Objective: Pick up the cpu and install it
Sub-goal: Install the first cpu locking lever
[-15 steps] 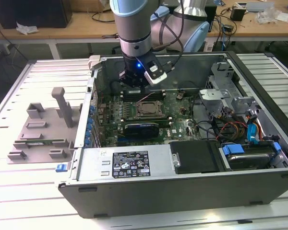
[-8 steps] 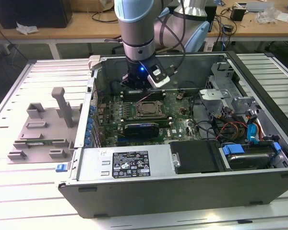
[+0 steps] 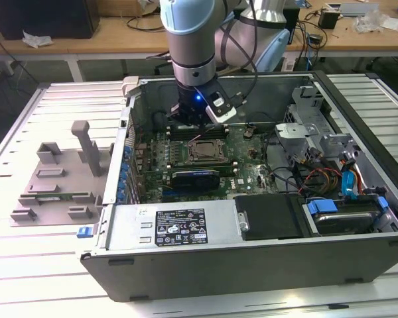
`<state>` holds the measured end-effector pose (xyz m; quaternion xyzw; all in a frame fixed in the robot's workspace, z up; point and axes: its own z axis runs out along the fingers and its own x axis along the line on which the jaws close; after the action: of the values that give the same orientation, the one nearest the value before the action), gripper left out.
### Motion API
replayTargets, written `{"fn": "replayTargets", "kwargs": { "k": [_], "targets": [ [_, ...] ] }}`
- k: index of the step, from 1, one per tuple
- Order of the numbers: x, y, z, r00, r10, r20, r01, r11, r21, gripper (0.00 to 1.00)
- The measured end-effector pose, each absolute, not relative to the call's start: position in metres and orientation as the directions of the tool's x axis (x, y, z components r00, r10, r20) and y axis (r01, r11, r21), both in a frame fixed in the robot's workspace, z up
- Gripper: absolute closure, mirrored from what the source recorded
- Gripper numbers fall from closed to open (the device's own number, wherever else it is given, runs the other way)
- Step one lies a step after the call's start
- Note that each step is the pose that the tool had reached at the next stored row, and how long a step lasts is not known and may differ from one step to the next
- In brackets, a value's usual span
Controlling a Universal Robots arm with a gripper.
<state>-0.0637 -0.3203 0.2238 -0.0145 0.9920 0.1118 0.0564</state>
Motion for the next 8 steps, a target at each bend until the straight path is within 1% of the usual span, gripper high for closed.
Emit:
{"fn": "replayTargets", "kwargs": {
  "k": [1,3,8],
  "targets": [
    [-0.0638,-0.3203,0.2237,-0.993,-0.016,-0.117,-0.042,0.975,0.219,0.89],
    [-0.0638,-0.3202,0.2225,-0.989,-0.017,-0.145,-0.048,0.976,0.211,0.89],
    [-0.0638,-0.3197,0.2217,-0.989,-0.018,-0.148,-0.048,0.977,0.206,0.89]
  ]
}}
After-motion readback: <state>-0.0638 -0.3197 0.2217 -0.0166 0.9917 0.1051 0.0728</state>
